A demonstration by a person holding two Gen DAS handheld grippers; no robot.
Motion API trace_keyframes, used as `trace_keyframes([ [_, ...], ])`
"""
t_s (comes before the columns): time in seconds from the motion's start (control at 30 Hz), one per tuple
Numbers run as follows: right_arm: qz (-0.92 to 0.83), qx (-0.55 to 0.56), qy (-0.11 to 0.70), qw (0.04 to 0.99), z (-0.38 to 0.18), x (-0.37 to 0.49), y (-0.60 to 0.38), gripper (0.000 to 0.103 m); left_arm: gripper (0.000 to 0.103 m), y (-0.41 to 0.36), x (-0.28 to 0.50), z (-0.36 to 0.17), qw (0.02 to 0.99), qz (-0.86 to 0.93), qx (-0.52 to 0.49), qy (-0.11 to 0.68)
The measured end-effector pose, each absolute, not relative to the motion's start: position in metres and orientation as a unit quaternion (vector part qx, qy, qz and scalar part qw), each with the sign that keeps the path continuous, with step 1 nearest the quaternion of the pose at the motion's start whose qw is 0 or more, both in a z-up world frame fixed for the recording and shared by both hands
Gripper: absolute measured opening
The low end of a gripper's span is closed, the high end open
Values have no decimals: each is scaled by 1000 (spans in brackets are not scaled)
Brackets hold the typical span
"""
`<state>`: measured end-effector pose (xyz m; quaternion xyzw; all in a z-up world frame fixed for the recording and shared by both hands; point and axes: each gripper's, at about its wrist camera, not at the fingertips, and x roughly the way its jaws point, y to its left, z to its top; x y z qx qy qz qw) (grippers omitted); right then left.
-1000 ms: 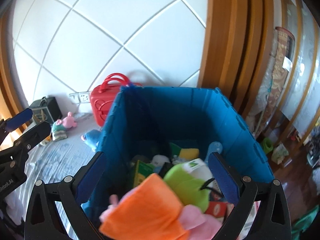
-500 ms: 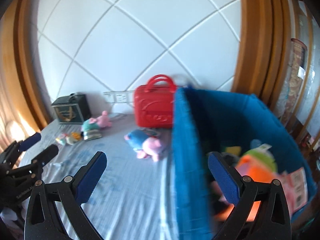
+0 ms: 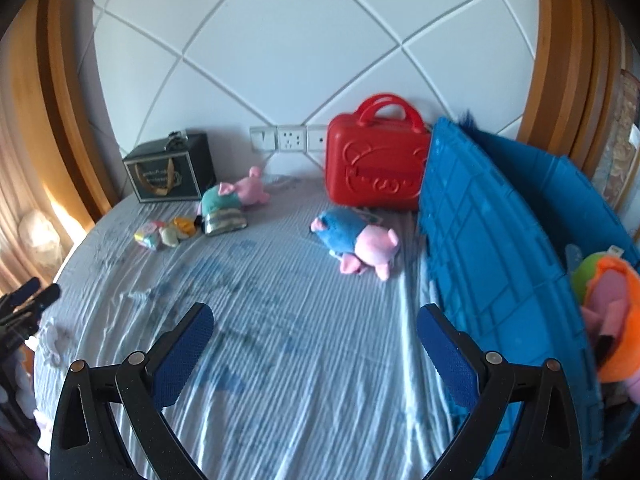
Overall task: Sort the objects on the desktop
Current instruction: 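Move both grippers back from the bin over the bed, then grasp the blue-shirted pig plush with the left gripper and lift it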
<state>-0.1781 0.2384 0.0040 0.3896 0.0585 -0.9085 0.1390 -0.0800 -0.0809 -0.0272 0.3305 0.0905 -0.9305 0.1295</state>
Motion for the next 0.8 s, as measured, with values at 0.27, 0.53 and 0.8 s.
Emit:
trace_keyframes([
  [0.27,-885,446,54,124,-54,-239,245,103,72,-97,-119,-55,163,-910,370,92],
  [0.53,-878,467,59,92,-94,-311,269,103,72,-30,-239,-86,79,-908,405,73],
  [0.8,-879,470,28,76,-136,-383,278,103,72,57,-399,-122,-16,-904,427,30],
])
